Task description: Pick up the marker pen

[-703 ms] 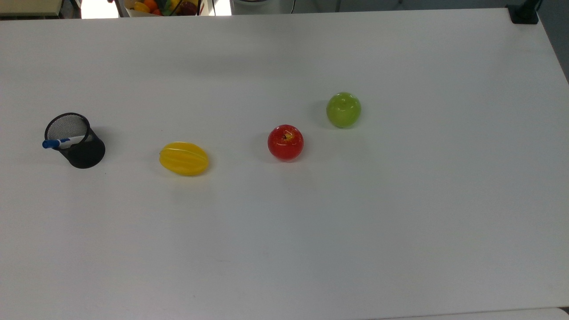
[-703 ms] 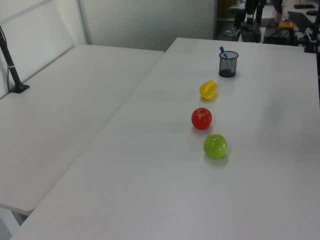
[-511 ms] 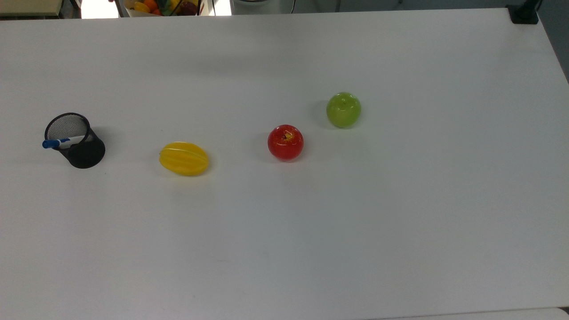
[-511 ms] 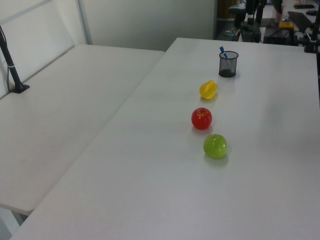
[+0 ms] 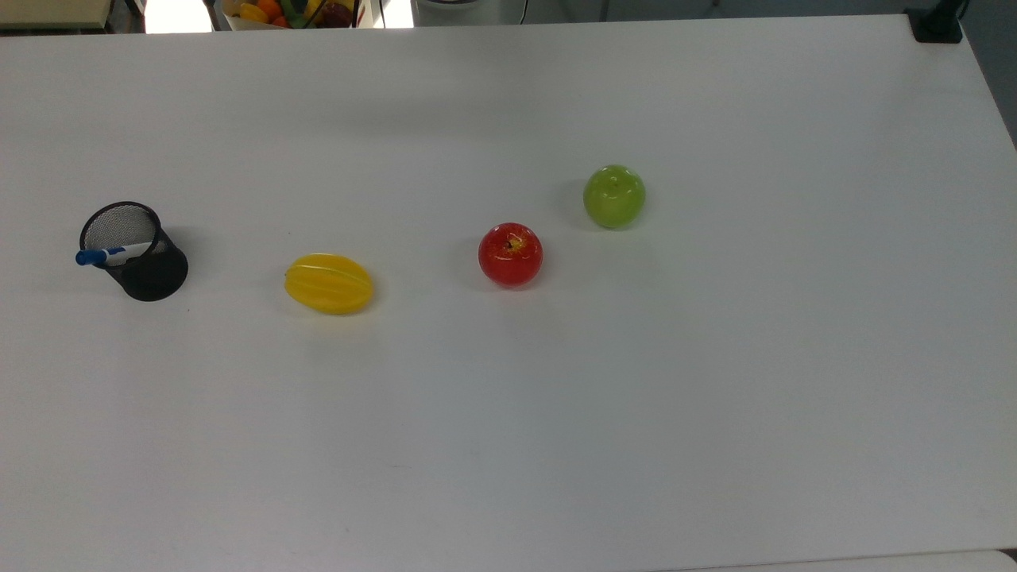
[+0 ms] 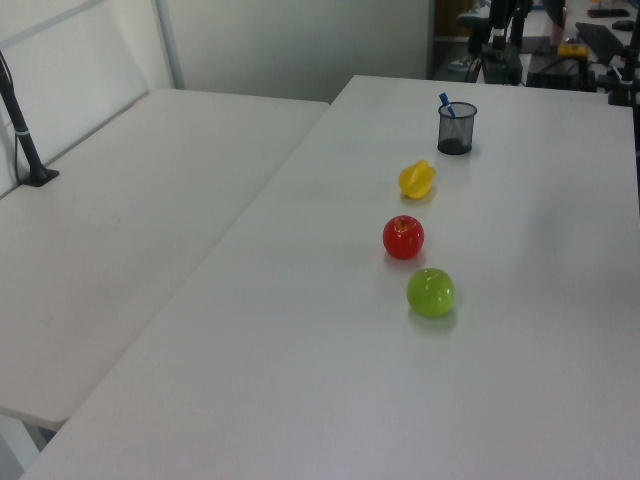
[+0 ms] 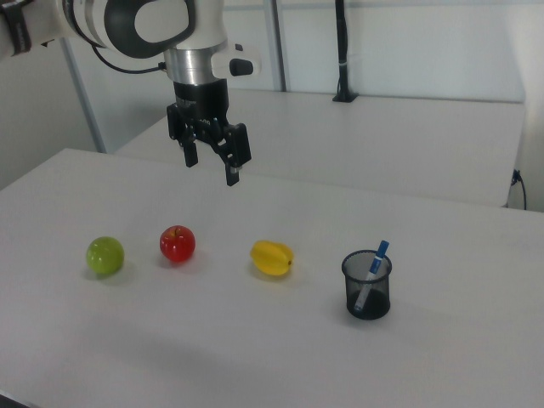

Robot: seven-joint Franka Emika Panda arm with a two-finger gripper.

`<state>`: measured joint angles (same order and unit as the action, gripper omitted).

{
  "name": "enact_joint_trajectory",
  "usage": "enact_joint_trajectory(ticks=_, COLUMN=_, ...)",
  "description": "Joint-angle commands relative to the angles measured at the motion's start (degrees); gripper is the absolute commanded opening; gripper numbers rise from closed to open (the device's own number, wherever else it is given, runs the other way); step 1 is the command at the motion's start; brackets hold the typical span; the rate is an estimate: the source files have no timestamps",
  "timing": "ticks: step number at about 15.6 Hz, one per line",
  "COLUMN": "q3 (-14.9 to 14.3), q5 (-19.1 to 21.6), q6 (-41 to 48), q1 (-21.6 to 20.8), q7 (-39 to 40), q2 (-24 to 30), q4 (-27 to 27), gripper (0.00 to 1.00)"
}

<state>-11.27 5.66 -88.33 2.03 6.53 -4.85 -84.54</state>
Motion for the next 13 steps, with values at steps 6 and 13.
enact_joint_trajectory(ticks=6, q3=-0.2, q5=1.3, q6=1.1, q1=-0.2, q7=1.2, q2=0.8, q4=-0.5, gripper=1.00)
enact_joint_trajectory(ticks=13, q3=-0.3, q5=4.1, q6=1.1, q1=0.6, q7=1.3, q2=1.0, q4=-0.5, gripper=1.00)
